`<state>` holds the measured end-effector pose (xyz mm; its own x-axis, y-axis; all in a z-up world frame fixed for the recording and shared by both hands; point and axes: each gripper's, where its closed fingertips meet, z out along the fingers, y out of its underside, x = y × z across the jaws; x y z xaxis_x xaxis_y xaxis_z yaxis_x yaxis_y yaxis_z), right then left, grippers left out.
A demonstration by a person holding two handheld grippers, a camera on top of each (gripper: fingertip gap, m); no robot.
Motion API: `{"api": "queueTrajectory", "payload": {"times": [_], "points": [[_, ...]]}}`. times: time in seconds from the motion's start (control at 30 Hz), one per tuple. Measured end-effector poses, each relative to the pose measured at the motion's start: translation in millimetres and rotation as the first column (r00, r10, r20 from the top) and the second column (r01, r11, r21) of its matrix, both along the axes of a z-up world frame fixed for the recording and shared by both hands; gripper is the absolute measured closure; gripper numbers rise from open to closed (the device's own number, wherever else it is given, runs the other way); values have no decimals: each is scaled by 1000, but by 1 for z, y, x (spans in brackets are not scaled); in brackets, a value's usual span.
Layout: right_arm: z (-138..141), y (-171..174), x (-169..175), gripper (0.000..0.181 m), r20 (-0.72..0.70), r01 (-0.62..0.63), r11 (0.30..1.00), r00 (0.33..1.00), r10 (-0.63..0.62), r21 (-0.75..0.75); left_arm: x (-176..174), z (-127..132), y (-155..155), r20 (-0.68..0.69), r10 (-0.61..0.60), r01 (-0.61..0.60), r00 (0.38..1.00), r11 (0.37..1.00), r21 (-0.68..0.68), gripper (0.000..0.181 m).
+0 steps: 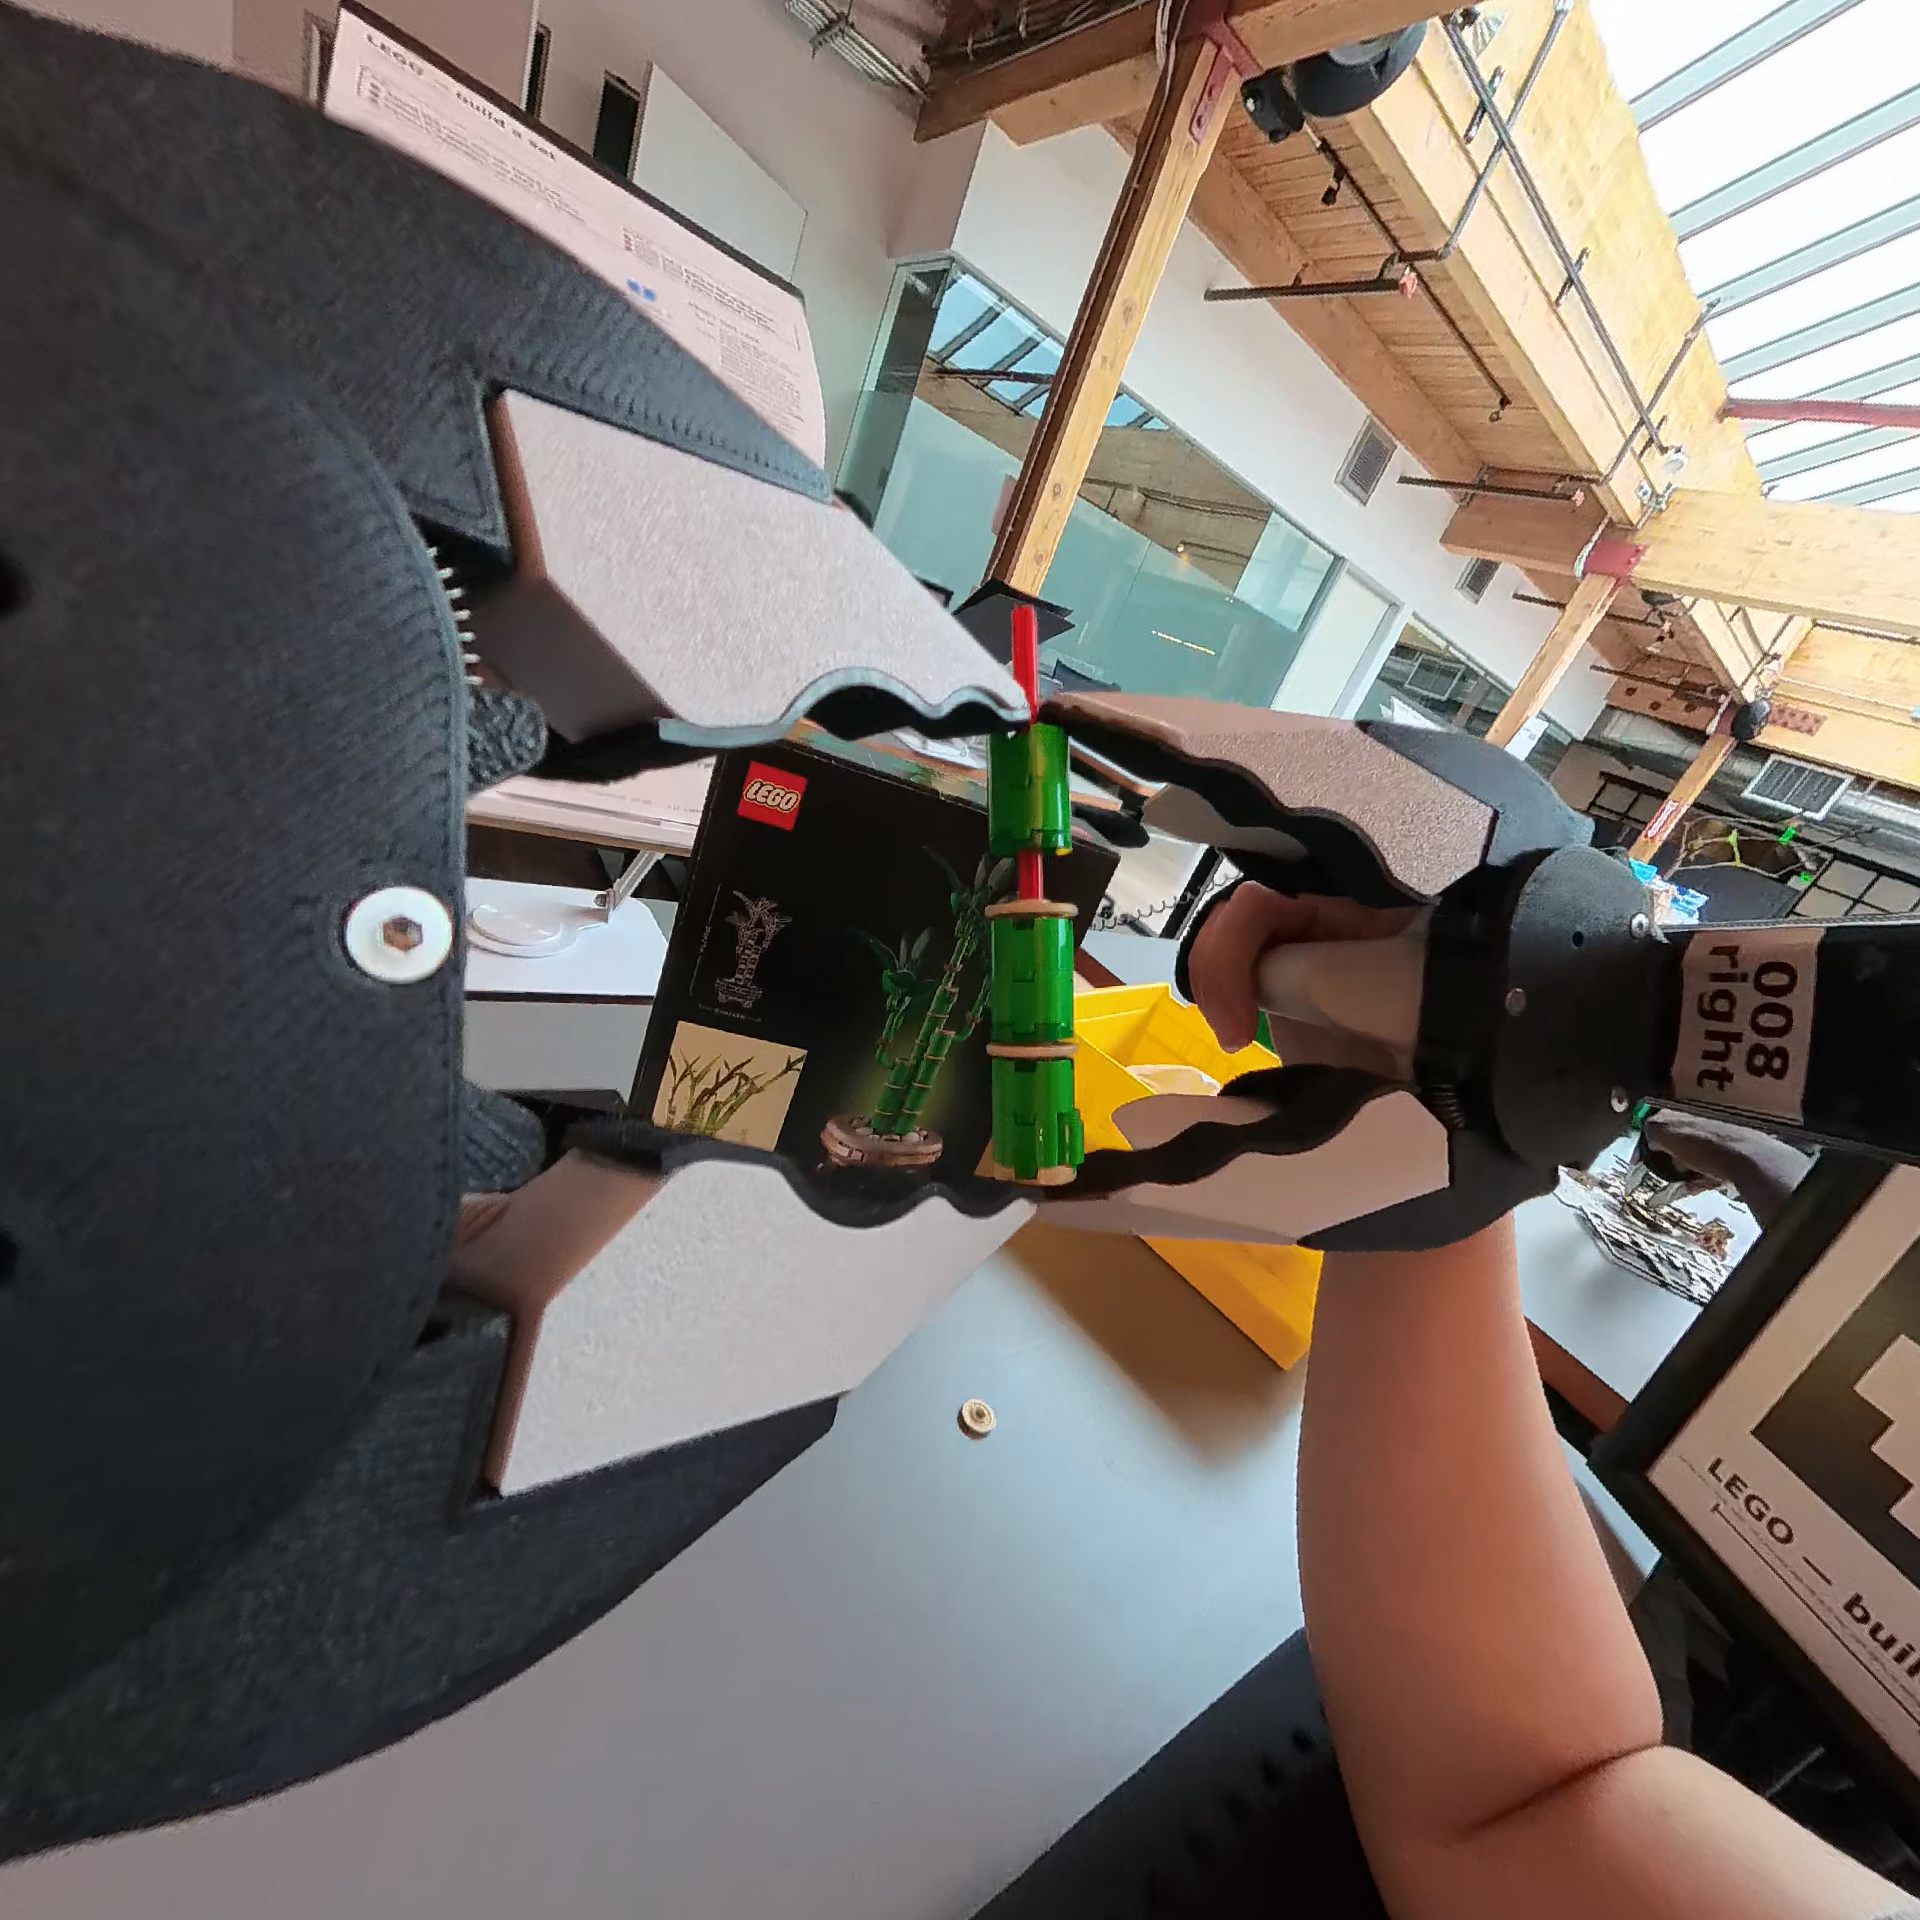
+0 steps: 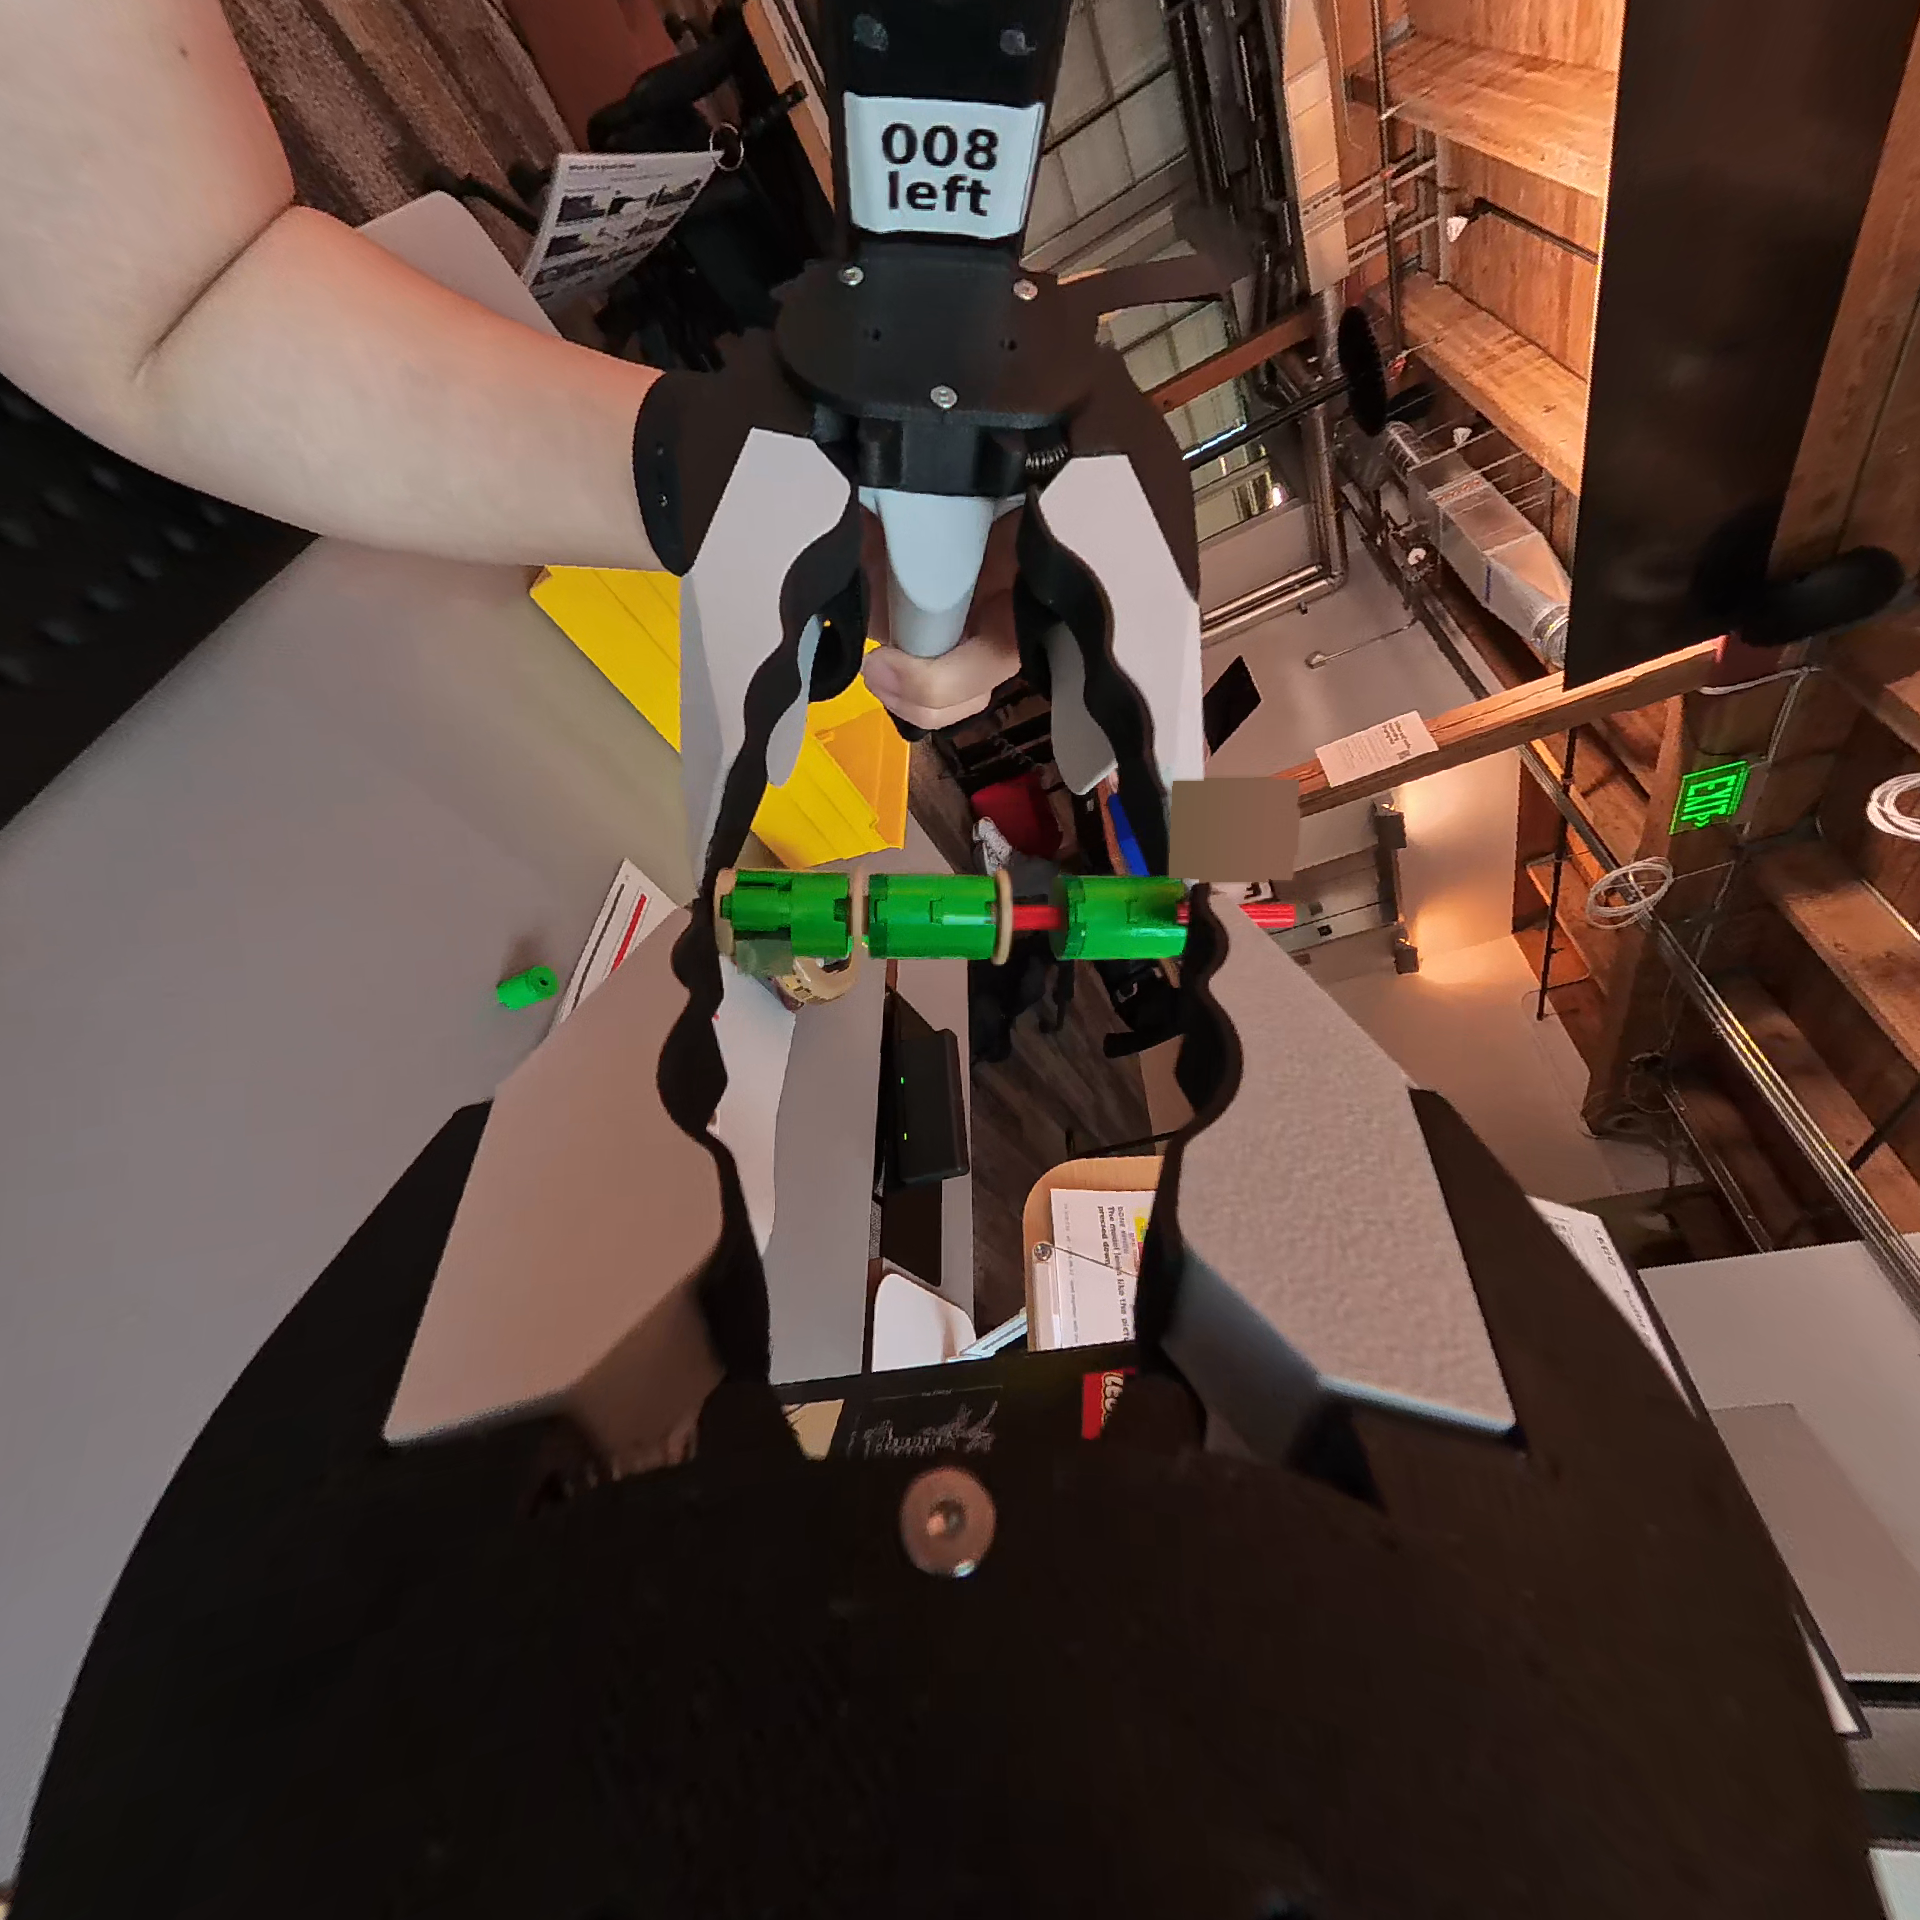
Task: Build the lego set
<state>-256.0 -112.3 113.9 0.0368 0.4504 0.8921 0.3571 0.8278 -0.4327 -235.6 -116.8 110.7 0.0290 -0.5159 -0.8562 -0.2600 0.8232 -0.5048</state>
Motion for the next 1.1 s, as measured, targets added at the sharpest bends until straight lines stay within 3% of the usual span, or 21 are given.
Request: {"api": "queueTrajectory", "payload": {"times": [1.1], "points": [[2,-6,6,96,8,-14,999,1000,14,-45,7,2,-7,18,-27,29,999,996,-86,98]]}}
